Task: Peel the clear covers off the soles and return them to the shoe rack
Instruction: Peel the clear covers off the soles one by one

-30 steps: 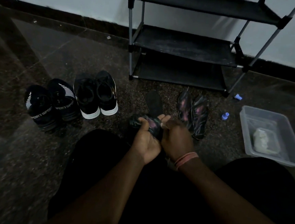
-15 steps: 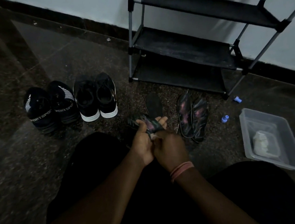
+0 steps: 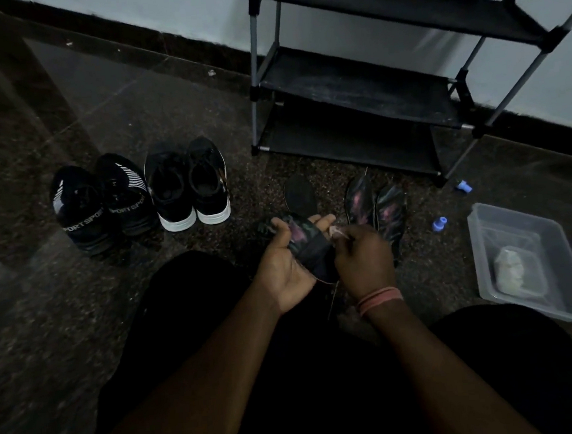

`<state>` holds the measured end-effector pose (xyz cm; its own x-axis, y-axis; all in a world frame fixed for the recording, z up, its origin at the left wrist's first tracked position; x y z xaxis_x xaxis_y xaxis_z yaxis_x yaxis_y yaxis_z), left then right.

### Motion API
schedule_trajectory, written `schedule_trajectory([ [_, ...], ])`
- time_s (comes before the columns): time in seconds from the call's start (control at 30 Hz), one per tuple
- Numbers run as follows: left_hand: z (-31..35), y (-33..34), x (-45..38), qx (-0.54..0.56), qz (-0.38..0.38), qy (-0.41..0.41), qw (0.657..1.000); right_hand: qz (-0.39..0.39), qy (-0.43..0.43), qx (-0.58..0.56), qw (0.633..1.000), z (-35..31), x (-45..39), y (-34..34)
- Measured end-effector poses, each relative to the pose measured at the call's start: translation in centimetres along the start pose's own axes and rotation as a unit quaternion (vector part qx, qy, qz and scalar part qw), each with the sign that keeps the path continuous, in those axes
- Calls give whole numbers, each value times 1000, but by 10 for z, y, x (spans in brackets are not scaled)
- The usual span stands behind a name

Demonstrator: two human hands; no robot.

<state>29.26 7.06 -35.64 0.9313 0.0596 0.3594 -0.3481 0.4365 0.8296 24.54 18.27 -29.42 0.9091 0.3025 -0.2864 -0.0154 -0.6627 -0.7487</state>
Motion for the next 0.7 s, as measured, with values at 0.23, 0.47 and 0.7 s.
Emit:
schedule_trajectory([
  [0.23,5,-6,-3,-37,8,19,999,49,-24,-124,991,-21,12,-5],
  [0.47,9,-2,6,-32,-26,14,999,12,-91,-1,996,-23,18,9],
  [0.7,7,-5,7,-6,9,13,1000,-90,-144,151,974,-45,30,38],
])
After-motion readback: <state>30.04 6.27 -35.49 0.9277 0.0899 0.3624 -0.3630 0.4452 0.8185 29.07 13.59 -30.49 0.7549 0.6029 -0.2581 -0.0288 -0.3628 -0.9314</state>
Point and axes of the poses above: each hand's wrist, its own x-axis away from the middle knuckle, its own y-axis out of the palm, z = x × y, the point moved 5 cm from there along -x, towards the middle knuckle, and after that the axes turned 1 degree about z, right-handed, at the moved point
